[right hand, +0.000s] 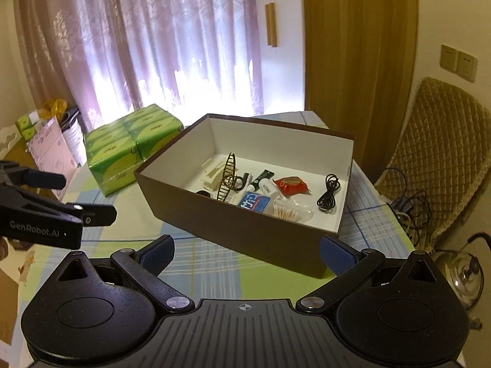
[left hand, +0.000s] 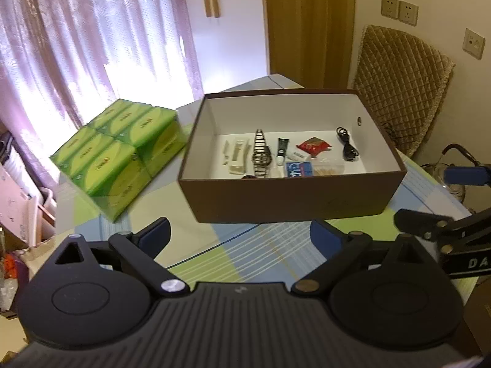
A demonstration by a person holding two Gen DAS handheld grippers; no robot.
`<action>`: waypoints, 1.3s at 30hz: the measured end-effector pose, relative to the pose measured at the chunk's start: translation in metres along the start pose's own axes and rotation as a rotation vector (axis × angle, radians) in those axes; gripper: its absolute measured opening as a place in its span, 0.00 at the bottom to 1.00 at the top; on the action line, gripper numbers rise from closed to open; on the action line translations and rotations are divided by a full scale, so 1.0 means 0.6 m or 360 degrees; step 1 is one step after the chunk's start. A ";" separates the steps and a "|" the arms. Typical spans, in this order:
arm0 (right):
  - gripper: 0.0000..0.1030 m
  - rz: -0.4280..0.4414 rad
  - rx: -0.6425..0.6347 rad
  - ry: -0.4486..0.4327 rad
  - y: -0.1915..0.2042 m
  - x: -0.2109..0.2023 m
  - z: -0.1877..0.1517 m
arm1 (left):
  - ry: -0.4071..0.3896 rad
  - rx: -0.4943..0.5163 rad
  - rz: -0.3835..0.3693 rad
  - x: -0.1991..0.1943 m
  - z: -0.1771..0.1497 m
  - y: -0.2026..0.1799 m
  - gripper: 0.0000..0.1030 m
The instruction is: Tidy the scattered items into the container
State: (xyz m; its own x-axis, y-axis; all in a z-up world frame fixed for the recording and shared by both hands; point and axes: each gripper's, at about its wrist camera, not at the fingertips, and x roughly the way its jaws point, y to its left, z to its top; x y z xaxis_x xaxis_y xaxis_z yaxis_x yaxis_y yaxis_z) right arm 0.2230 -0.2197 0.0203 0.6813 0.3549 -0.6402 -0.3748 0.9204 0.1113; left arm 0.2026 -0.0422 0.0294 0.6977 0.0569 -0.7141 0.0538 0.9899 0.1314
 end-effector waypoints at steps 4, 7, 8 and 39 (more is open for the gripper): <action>1.00 -0.0006 -0.0007 -0.0010 0.017 -0.017 -0.009 | -0.0028 0.0017 0.0031 -0.017 -0.014 -0.001 0.96; 1.00 -0.0026 -0.0020 -0.0009 0.028 -0.027 -0.013 | -0.0044 0.0013 0.0014 -0.030 -0.022 -0.002 0.97; 1.00 -0.0033 -0.0023 -0.0017 0.032 -0.032 -0.014 | -0.0047 0.0010 0.0001 -0.035 -0.025 -0.002 0.97; 1.00 -0.0125 0.0015 -0.0132 0.062 -0.076 -0.036 | -0.0058 -0.0002 -0.0003 -0.087 -0.069 -0.003 0.99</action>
State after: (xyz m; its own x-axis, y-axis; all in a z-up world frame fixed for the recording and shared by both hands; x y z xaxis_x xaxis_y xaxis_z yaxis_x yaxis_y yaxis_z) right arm 0.1645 -0.2053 0.0368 0.7581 0.2934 -0.5824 -0.3126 0.9473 0.0703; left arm 0.1368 -0.0414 0.0379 0.7234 0.0503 -0.6886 0.0542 0.9901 0.1293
